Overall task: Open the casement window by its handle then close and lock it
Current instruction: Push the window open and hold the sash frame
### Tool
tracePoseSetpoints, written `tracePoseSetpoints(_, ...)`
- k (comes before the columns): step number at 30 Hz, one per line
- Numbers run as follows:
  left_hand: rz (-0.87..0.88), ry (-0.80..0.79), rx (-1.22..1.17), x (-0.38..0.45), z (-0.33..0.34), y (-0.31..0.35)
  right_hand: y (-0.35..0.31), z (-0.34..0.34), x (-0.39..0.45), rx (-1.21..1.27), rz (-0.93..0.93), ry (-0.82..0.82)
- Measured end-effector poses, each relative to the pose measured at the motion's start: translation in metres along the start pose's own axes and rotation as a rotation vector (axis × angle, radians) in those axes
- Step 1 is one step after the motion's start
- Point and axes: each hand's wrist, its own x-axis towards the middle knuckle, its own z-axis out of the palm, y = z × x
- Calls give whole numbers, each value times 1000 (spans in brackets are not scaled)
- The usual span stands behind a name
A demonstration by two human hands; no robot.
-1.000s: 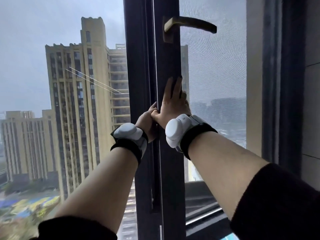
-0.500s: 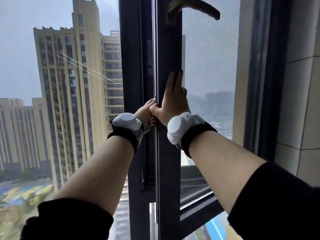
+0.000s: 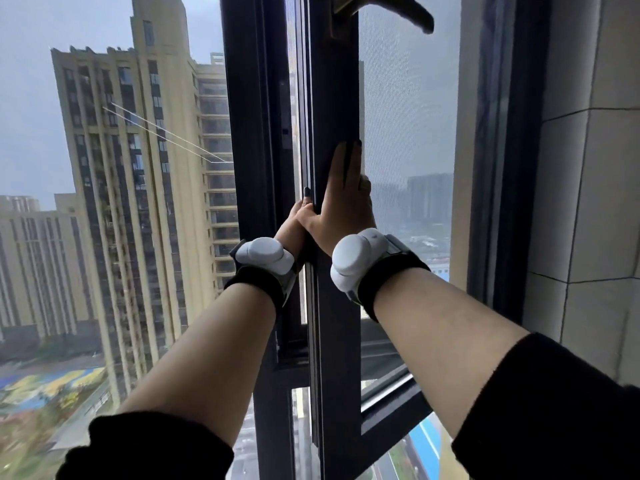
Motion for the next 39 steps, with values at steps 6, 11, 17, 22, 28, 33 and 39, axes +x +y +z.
tracePoseSetpoints(6, 64, -60, 137, -17, 11, 6, 3, -21, -17, 36, 2, 27)
tracePoseSetpoints(11, 105, -51, 72, -27, 26, 10, 5, -36, -26, 42, 18, 59)
tracePoseSetpoints(17, 176, 2, -20, -37, 46, 10, 9, -50, -37, 61, 28, 107)
tracePoseSetpoints(22, 182, -25, -30, -50, 57, 14, 11, -64, -44, 51, 41, 126)
tracePoseSetpoints(28, 172, -11, -4, -62, 71, 18, 17, -84, -53, 58, 50, 109)
tracePoseSetpoints(33, 150, -1, 52, -74, 86, 19, 24, -97, -65, 103, 69, 135)
tracePoseSetpoints(39, 187, 8, 57, -98, 110, 23, 40, -117, -88, 147, 59, 155)
